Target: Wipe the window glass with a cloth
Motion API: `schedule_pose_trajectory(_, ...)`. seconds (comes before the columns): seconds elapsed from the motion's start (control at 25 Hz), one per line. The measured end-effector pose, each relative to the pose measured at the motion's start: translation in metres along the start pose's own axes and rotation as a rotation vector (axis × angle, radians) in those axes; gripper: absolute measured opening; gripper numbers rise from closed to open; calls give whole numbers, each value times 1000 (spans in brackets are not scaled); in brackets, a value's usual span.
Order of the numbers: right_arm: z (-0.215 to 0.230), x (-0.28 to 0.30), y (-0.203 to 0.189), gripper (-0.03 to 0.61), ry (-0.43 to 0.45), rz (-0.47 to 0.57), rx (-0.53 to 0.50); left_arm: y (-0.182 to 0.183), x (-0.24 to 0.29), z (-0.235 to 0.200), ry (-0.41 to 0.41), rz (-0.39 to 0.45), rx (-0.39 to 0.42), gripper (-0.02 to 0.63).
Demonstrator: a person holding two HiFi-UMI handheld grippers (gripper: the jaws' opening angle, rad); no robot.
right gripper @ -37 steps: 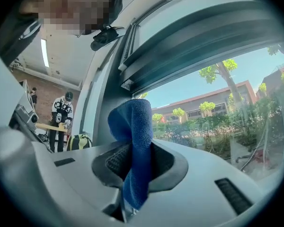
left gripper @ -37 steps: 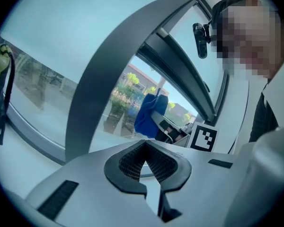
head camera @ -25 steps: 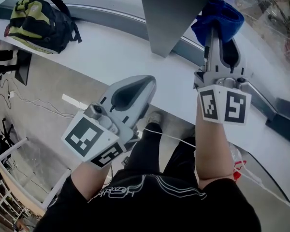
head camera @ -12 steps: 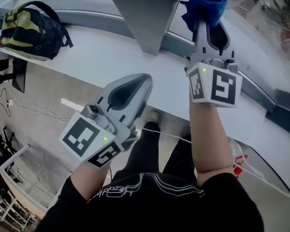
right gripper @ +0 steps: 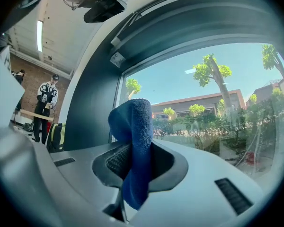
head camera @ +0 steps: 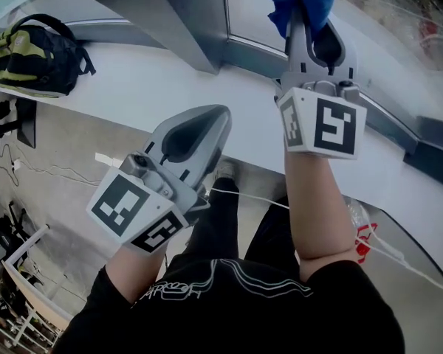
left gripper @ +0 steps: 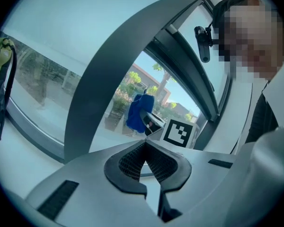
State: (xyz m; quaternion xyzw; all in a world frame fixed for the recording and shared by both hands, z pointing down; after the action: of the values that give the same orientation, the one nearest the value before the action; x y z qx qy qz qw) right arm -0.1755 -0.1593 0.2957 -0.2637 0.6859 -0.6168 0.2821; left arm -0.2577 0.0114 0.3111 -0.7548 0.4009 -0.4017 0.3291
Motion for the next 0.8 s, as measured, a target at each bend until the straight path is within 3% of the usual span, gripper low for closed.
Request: schedule_pose_trajectory(0.8,166,-136,-2,63,-163,-30,-21,-45,101,157,-161,-86,28,6)
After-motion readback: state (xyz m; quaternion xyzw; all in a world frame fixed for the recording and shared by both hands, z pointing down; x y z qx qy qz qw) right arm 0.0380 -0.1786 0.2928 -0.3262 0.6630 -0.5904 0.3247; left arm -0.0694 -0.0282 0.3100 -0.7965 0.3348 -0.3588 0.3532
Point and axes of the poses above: the fingertips, and each gripper's own axes: x forward along the fingers, z to its right, y out of its top, the point moved 4 cm from there along -x, backward along the fingers, and after that the axes turned 6 degrees about y, right-handed, at the moved point
